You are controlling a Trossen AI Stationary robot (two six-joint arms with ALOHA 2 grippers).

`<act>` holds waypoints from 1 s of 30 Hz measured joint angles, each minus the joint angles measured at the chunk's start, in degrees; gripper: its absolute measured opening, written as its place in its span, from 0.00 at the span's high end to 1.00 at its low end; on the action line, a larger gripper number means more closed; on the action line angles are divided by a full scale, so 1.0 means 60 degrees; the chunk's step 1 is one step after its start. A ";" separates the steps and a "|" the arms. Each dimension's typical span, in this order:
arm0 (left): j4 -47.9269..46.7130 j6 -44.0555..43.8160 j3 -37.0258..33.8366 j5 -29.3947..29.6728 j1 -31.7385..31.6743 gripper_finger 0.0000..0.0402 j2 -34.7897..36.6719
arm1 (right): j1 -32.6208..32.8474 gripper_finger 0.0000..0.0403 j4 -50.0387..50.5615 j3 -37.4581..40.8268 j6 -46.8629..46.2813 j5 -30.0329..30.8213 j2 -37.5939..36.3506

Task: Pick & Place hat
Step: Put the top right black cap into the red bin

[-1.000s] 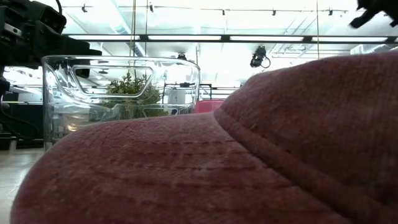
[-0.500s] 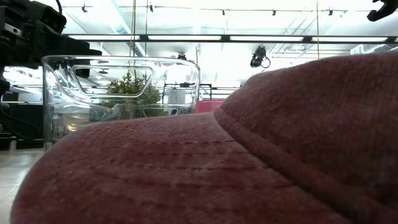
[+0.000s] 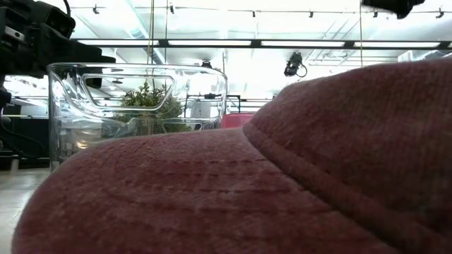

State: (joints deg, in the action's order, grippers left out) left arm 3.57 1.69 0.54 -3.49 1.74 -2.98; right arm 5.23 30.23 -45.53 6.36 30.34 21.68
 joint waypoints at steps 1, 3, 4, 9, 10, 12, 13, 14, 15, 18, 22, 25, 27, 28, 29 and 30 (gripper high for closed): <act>0.0004 0.0000 0.0000 0.0000 0.0000 0.58 0.0004 | 0.0000 0.60 0.0773 -0.0300 -0.0419 0.0247 0.0387; 0.0003 0.0000 -0.0003 0.0000 0.0000 0.58 0.0000 | -0.0002 0.60 0.1394 -0.0560 -0.0813 0.0406 0.0942; 0.0003 -0.0003 0.0000 0.0000 0.0000 0.58 0.0002 | 0.0000 0.60 0.1462 -0.0563 -0.0778 0.0348 0.1142; 0.0003 0.0000 -0.0002 0.0000 -0.0003 0.58 0.0002 | 0.0000 0.60 0.2008 -0.0307 0.0217 0.0048 0.2152; 0.0000 0.0000 0.0000 0.0000 0.0000 0.58 0.0000 | 0.0000 0.60 0.2031 -0.0225 0.0461 0.0045 0.2372; 0.0003 -0.0003 -0.0003 0.0000 -0.0003 0.58 0.0000 | 0.0000 0.60 0.2032 -0.0039 0.0917 0.0045 0.2750; 0.0002 0.0000 0.0000 0.0000 -0.0003 0.58 0.0001 | -0.0004 0.60 0.2058 0.0040 0.1133 0.0043 0.2919; 0.0000 -0.0003 -0.0002 0.0000 -0.0002 0.58 0.0000 | -0.0004 0.60 0.2071 0.0091 0.1297 0.0062 0.3066; 0.0002 0.0000 -0.0002 0.0000 -0.0002 0.58 0.0002 | -0.0006 0.60 0.2061 0.0114 0.1408 0.0163 0.3234; 0.0001 -0.0003 -0.0003 0.0000 -0.0003 0.58 0.0000 | -0.0085 0.60 0.2060 0.0144 0.1540 0.0454 0.3700; 0.0003 0.0000 -0.0003 0.0000 0.0000 0.58 0.0000 | -0.0339 0.60 0.2045 0.0144 0.1504 0.0540 0.4132; 0.0002 0.0000 -0.0001 0.0000 -0.0002 0.58 0.0002 | -0.0608 0.60 0.2164 0.0144 0.1399 0.0540 0.4431; 0.0004 -0.0003 -0.0003 0.0000 -0.0003 0.58 0.0003 | -0.0807 0.60 0.2359 0.0146 0.1245 0.0531 0.4634; 0.0004 0.0000 0.0000 0.0000 -0.0003 0.58 0.0003 | -0.0903 0.60 0.2388 0.0171 0.1149 0.0521 0.4734; 0.0004 -0.0001 0.0000 0.0000 -0.0002 0.58 0.0003 | -0.0989 0.60 0.2385 0.0225 0.1077 0.0506 0.4814; 0.0004 0.0000 0.0000 0.0000 0.0000 0.58 0.0003 | -0.1088 0.60 0.2407 0.0299 0.1048 0.0419 0.4885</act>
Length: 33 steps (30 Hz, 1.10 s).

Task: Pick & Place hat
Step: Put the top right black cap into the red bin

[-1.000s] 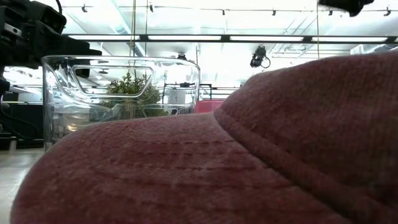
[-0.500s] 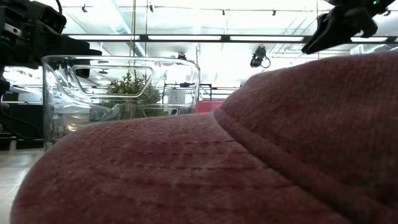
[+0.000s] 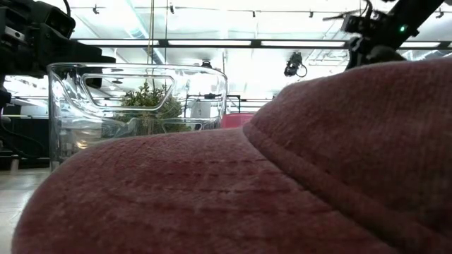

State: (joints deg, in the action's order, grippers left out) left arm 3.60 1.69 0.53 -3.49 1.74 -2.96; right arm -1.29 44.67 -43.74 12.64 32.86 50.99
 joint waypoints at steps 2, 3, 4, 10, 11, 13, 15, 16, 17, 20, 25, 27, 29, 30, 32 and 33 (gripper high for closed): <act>-0.0003 0.0000 -0.0003 0.0000 0.0000 0.58 0.0000 | -0.0191 0.60 -0.0017 0.0155 -0.0016 -0.0329 0.0132; 0.0000 -0.0001 0.0000 0.0000 -0.0002 0.58 -0.0003 | -0.0283 0.60 -0.0039 0.0256 -0.0028 -0.0453 0.0195; 0.0000 0.0000 0.0000 0.0000 -0.0002 0.58 -0.0002 | -0.0373 0.60 -0.0040 0.0375 -0.0047 -0.0560 0.0252; 0.0000 0.0000 -0.0002 0.0000 -0.0002 0.58 -0.0002 | -0.0960 0.60 -0.0646 0.1296 0.0036 -0.1104 0.0470; 0.0000 0.0000 -0.0003 0.0000 -0.0003 0.58 -0.0003 | -0.1055 0.60 -0.0749 0.1424 0.0126 -0.1265 0.0495; -0.0004 0.0000 -0.0001 0.0000 -0.0001 0.58 -0.0001 | -0.1193 0.60 -0.0892 0.1531 0.0304 -0.1495 0.0600; 0.0000 0.0000 0.0000 0.0000 -0.0002 0.58 -0.0002 | -0.1244 0.60 -0.1040 0.1535 0.0337 -0.1546 0.0734; -0.0004 0.0000 -0.0002 0.0000 -0.0001 0.58 -0.0003 | -0.1261 0.60 -0.1039 0.1539 0.0356 -0.1556 0.0821; 0.0000 0.0000 -0.0003 0.0000 -0.0004 0.58 -0.0003 | -0.1258 0.60 -0.1060 0.1543 0.0407 -0.1558 0.0917; -0.0004 0.0000 -0.0003 0.0000 -0.0003 0.58 -0.0003 | -0.1254 0.60 -0.1082 0.1546 0.0671 -0.1515 0.1174; 0.0000 -0.0003 0.0000 0.0000 -0.0002 0.58 -0.0002 | -0.1254 0.60 -0.1029 0.1550 0.1391 -0.1476 0.1441; -0.0003 0.0000 -0.0003 0.0000 -0.0004 0.58 -0.0003 | -0.1254 0.60 -0.1028 0.1550 0.1653 -0.1475 0.1470; 0.0000 0.0000 -0.0003 0.0000 -0.0002 0.58 -0.0002 | -0.1258 0.60 -0.1031 0.1550 0.1839 -0.1471 0.1477; -0.0002 0.0000 0.0000 0.0000 -0.0004 0.58 -0.0003 | -0.1258 0.60 -0.1028 0.1550 0.1955 -0.1467 0.1477; 0.0000 0.0000 -0.0001 0.0000 -0.0003 0.58 -0.0003 | -0.1302 0.60 -0.1031 0.1550 0.2130 -0.1464 0.1477; -0.0001 0.0000 0.0000 0.0000 -0.0004 0.58 0.0000 | -0.1345 0.60 -0.1044 0.1550 0.2167 -0.1464 0.1477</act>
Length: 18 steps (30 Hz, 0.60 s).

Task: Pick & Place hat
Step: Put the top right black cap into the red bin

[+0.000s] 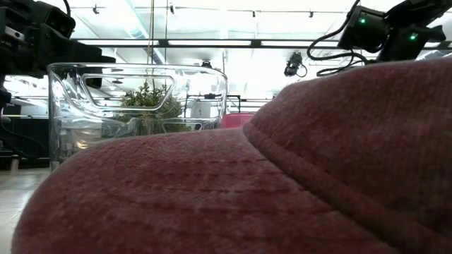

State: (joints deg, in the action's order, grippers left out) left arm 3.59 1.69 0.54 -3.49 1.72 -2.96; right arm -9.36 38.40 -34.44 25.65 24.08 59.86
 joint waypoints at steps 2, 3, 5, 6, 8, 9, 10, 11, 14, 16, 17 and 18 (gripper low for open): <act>-0.0003 0.0000 0.0000 0.0000 0.0000 0.58 0.0000 | -0.0118 0.60 -0.0096 0.0000 0.0175 0.0007 0.0000; 0.0001 0.0000 0.0000 0.0000 0.0003 0.58 0.0000 | -0.0200 0.60 -0.0154 0.0000 0.0291 0.0006 0.0000; -0.0003 -0.0002 -0.0002 0.0000 0.0000 0.58 -0.0003 | -0.0387 0.60 -0.0261 0.0000 0.0509 -0.0033 0.0000; 0.0001 0.0000 -0.0004 0.0000 0.0004 0.58 -0.0004 | -0.0491 0.60 -0.0299 0.0000 0.0584 -0.0130 0.0000; -0.0003 0.0000 -0.0002 0.0000 0.0004 0.58 -0.0002 | -0.0708 0.60 -0.0326 0.0000 0.0641 -0.0395 0.0000; -0.0002 -0.0003 0.0000 0.0000 0.0000 0.58 -0.0003 | -0.0797 0.60 -0.0316 0.0000 0.0642 -0.0519 0.0000; 0.0000 0.0000 0.0000 0.0000 0.0004 0.58 0.0000 | -0.0882 0.60 -0.0317 0.0000 0.0647 -0.0570 0.0000; -0.0003 0.0000 0.0000 0.0000 0.0004 0.58 -0.0004 | -0.0955 0.61 -0.0362 0.0020 0.0652 -0.0616 0.0000; -0.0002 0.0000 -0.0002 0.0000 0.0000 0.58 -0.0001 | -0.1091 0.63 -0.0661 0.0313 0.0921 -0.0739 -0.0004; -0.0001 -0.0001 -0.0002 0.0000 0.0001 0.58 -0.0002 | -0.1186 0.65 -0.1044 0.0611 0.1305 -0.0970 0.0000; -0.0002 0.0000 -0.0004 0.0000 0.0004 0.58 -0.0001 | -0.1228 0.66 -0.1219 0.0759 0.1476 -0.1005 0.0000; -0.0002 0.0000 0.0000 0.0000 0.0004 0.58 -0.0003 | -0.1286 0.68 -0.1382 0.0892 0.1584 -0.1009 0.0000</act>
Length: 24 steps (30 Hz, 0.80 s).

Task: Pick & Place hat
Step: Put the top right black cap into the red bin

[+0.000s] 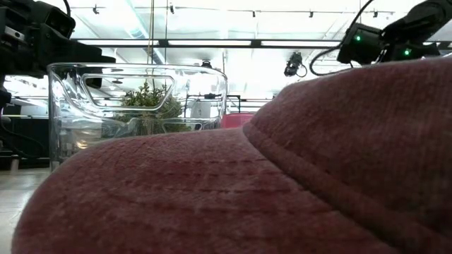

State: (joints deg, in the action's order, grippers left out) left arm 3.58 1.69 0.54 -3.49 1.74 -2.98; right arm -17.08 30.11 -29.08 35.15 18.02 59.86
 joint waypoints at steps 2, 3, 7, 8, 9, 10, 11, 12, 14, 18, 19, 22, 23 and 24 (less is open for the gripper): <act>-0.0001 0.0000 0.0000 0.0000 0.0000 0.58 0.0003 | -0.0111 0.69 -0.0333 0.0261 0.0210 0.0005 0.0000; 0.0003 0.0000 0.0000 0.0000 -0.0001 0.58 0.0000 | -0.0157 0.70 -0.0486 0.0359 0.0307 0.0007 0.0000; 0.0002 0.0000 -0.0003 0.0000 -0.0003 0.58 0.0000 | -0.0272 0.72 -0.0742 0.0452 0.0308 -0.0002 0.0007; -0.0001 0.0000 -0.0003 0.0000 0.0000 0.58 0.0002 | -0.0290 0.72 -0.0740 0.0452 0.0293 0.0000 0.0007; 0.0003 0.0000 -0.0004 0.0000 0.0000 0.58 0.0003 | -0.0303 0.72 -0.0740 0.0456 0.0289 0.0000 0.0007; 0.0003 0.0000 -0.0003 0.0000 0.0000 0.58 0.0000 | -0.0317 0.72 -0.0744 0.0456 0.0286 -0.0011 0.0007; 0.0003 0.0000 -0.0004 -0.0003 -0.0003 0.58 0.0003 | -0.0330 0.72 -0.0757 0.0456 0.0239 -0.0017 0.0007; -0.0001 0.0000 -0.0004 0.0000 -0.0002 0.58 0.0001 | -0.0338 0.72 -0.0783 0.0456 0.0182 -0.0031 0.0007; 0.0003 -0.0002 -0.0002 0.0000 -0.0003 0.58 0.0002 | -0.0339 0.72 -0.0851 0.0456 0.0089 -0.0181 0.0009; -0.0001 0.0000 0.0000 0.0000 -0.0003 0.58 -0.0001 | -0.0338 0.72 -0.0963 0.0456 -0.0031 -0.0194 0.0011; 0.0001 -0.0002 -0.0002 0.0000 -0.0002 0.58 -0.0001 | -0.0337 0.72 -0.0966 0.0456 -0.0031 -0.0193 0.0011; 0.0000 0.0000 -0.0001 0.0000 -0.0001 0.58 -0.0001 | -0.0335 0.72 -0.0966 0.0456 -0.0031 -0.0197 0.0015; 0.0001 0.0000 -0.0004 0.0000 -0.0003 0.58 0.0000 | -0.0335 0.72 -0.0966 0.0456 -0.0031 -0.0199 0.0024; 0.0003 0.0000 -0.0002 0.0000 -0.0001 0.58 0.0000 | -0.0337 0.72 -0.0984 0.0456 -0.0031 -0.0234 0.0071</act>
State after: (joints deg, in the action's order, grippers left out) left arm 3.60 1.69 0.52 -3.49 1.73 -2.98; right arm -19.10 24.21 -26.35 34.96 16.62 60.28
